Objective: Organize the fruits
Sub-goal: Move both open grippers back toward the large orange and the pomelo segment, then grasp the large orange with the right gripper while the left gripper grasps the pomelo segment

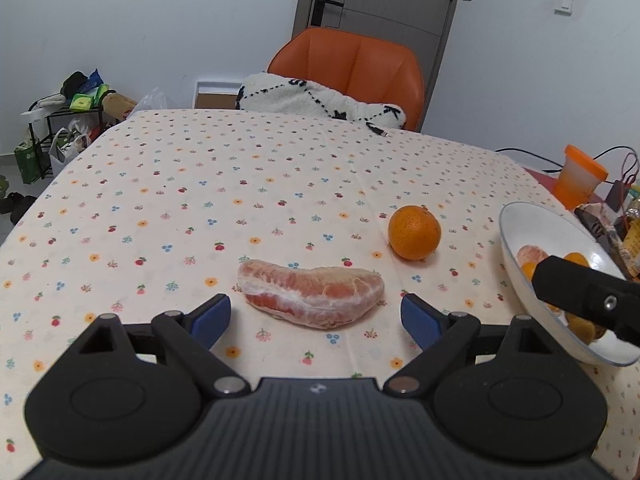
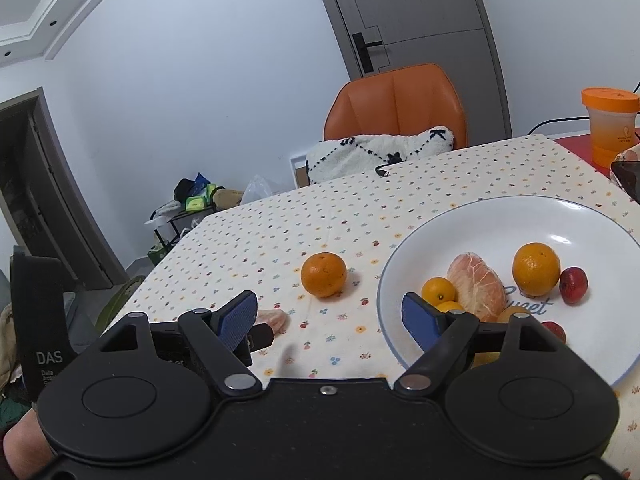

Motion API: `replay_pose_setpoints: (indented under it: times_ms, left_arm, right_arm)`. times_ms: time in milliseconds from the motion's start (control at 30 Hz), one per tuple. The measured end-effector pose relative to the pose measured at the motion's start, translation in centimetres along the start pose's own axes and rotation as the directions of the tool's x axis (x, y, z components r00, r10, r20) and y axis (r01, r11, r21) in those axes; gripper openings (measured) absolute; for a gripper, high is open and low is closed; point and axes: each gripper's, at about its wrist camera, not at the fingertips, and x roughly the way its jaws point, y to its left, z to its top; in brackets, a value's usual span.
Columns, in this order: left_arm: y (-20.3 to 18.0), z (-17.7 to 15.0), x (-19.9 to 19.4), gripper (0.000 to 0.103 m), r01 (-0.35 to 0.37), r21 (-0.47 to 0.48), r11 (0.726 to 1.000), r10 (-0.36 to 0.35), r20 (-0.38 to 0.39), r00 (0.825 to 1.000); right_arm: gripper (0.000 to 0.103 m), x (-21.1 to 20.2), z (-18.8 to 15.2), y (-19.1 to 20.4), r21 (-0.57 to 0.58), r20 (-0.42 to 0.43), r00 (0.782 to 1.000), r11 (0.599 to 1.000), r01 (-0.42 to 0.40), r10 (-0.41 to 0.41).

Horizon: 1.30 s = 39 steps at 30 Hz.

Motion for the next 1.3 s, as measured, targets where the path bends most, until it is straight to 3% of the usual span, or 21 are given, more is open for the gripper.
replay_pose_setpoints:
  times_ms: [333,733,833,967,1300]
  left_arm:
    - [-1.0,0.4,1.5,0.088,-0.075,0.038,0.996,0.074,0.026,0.997]
    - [1.7,2.1,0.3,0.083,-0.041,-0.049,0.998,0.044,0.063,0.997]
    - [2.4,2.7,0.0,0.083,-0.038,-0.063,0.997,0.042,0.075,0.996]
    - [3.3,3.2,-0.2,0.083,-0.033,-0.081,0.996,0.040,0.084,0.996]
    - [5.6,3.7,0.0,0.083,-0.024,-0.137,0.990,0.037,0.096,0.995]
  right_arm:
    - [0.068,2.2,0.7,0.0,-0.025,-0.041,0.999,1.000,-0.018,0.017]
    - [0.063,4.3,1.9,1.7,-0.073,-0.051,0.999,0.997,-0.020,0.017]
    - [0.062,5.3,2.3,2.2,-0.089,-0.059,0.998,0.996,-0.011,0.005]
    - [0.053,6.8,2.4,2.5,-0.089,-0.089,0.996,0.996,0.018,-0.026]
    - [0.053,9.5,2.8,3.7,-0.151,-0.115,0.987,0.984,0.095,-0.113]
